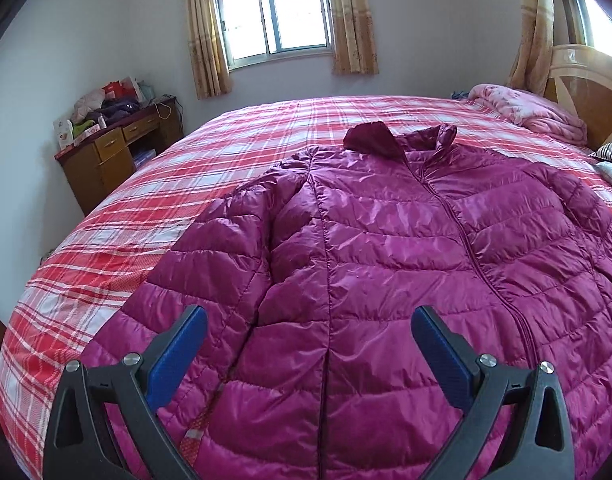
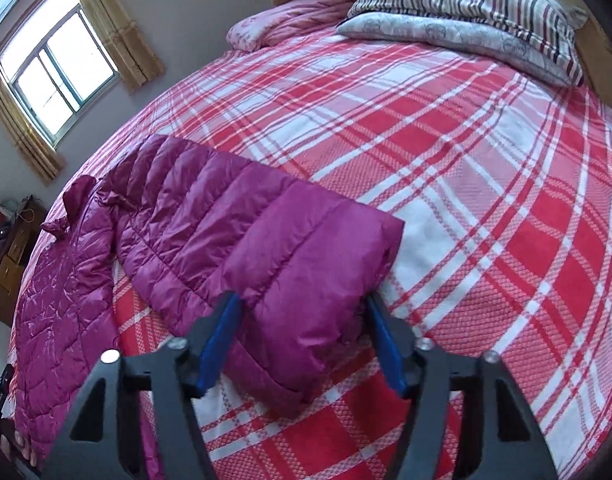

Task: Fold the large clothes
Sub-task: 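Grasp the jacket sleeve cuff with the right tool, then fold the held sleeve across the jacket body with the right tool, release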

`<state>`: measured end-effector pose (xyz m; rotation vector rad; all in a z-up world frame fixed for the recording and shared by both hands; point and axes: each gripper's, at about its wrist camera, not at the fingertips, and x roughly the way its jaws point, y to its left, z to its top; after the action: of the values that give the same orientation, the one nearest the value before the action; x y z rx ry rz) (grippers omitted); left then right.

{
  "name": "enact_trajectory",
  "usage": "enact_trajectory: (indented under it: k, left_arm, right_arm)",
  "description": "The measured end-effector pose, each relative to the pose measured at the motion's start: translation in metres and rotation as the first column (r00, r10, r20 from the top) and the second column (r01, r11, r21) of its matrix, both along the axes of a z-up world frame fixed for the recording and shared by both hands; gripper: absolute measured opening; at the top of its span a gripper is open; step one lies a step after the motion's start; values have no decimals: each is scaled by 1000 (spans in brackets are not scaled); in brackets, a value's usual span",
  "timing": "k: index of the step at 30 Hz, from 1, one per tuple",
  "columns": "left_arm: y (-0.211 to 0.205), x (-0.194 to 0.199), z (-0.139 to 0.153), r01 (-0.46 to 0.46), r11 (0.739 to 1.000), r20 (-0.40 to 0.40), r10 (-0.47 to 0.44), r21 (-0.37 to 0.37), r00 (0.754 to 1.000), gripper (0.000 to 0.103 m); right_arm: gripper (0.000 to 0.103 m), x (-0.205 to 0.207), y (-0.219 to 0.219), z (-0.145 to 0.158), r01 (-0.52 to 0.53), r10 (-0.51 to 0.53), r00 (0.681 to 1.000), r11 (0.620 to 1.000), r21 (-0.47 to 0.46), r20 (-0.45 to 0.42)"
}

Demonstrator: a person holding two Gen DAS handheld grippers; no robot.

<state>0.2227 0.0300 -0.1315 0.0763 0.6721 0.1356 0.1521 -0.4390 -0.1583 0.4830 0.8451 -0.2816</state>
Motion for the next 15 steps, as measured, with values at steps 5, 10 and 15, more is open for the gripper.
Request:
enact_trajectory:
  k: [5,10,15]
  left_arm:
    - [1,14,-4,3,1000,-17,-3,10,1000,102]
    - [11,26,-3,-6,1000,-18,6,-13,1000,102]
    - [20,37,-3,-21,1000,-20,21,-18,1000,102]
  right_arm:
    - [18,6,-19,9,9,-9,1000,1000,10,22]
    - [16,21,-33,33,59,-56,998,993,-107,30]
    - [14,40,-13,68,56,-35,995,969,-242,91]
